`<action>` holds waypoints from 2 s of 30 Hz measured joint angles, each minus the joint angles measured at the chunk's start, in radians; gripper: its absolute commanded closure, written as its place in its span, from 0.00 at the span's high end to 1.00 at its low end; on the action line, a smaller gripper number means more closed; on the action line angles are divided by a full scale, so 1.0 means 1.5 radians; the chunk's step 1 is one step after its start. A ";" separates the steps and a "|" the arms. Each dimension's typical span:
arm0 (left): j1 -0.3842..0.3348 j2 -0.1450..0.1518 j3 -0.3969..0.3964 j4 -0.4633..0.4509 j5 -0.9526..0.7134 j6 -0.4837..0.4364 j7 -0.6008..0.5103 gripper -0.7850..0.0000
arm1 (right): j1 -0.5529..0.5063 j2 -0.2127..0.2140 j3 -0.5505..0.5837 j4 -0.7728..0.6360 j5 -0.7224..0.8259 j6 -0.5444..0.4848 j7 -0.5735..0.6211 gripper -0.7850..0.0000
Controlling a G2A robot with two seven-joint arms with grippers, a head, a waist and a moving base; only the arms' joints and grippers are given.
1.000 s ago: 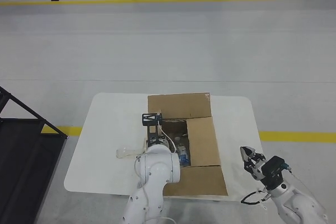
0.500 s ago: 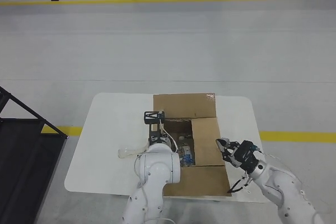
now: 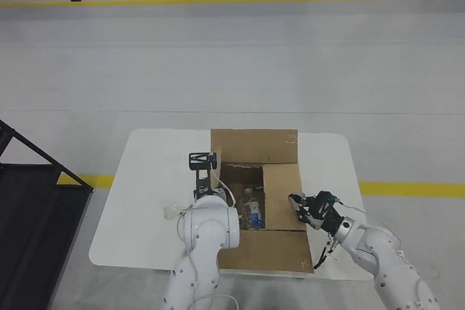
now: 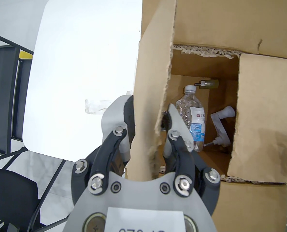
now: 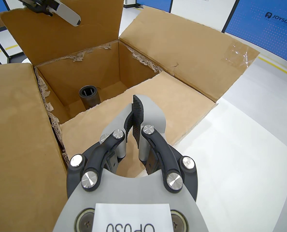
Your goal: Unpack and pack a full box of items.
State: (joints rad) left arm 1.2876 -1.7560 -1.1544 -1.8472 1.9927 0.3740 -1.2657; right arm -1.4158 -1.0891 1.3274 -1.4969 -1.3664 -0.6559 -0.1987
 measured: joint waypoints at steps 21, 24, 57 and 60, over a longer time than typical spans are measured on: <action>0.001 0.000 -0.017 -0.019 0.146 -0.059 -0.016 1.00 | -0.001 0.003 0.003 0.010 0.002 0.001 -0.007 0.00; 0.001 0.000 -0.022 -0.015 0.179 -0.080 -0.022 1.00 | 0.000 0.004 0.004 0.012 0.002 0.001 -0.006 0.00; -0.011 -0.004 -0.038 0.114 0.398 -0.167 0.000 1.00 | 0.003 0.007 0.015 0.019 0.014 0.023 -0.039 0.00; -0.010 -0.007 -0.027 0.071 0.393 -0.161 0.005 1.00 | -0.012 0.008 0.039 -0.002 0.029 0.049 -0.062 0.00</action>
State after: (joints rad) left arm 1.2730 -1.7670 -1.1951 -1.7407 2.5821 0.1321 -1.2579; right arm -1.4335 -1.0766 1.3852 -1.5006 -1.3232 -0.5827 -0.2916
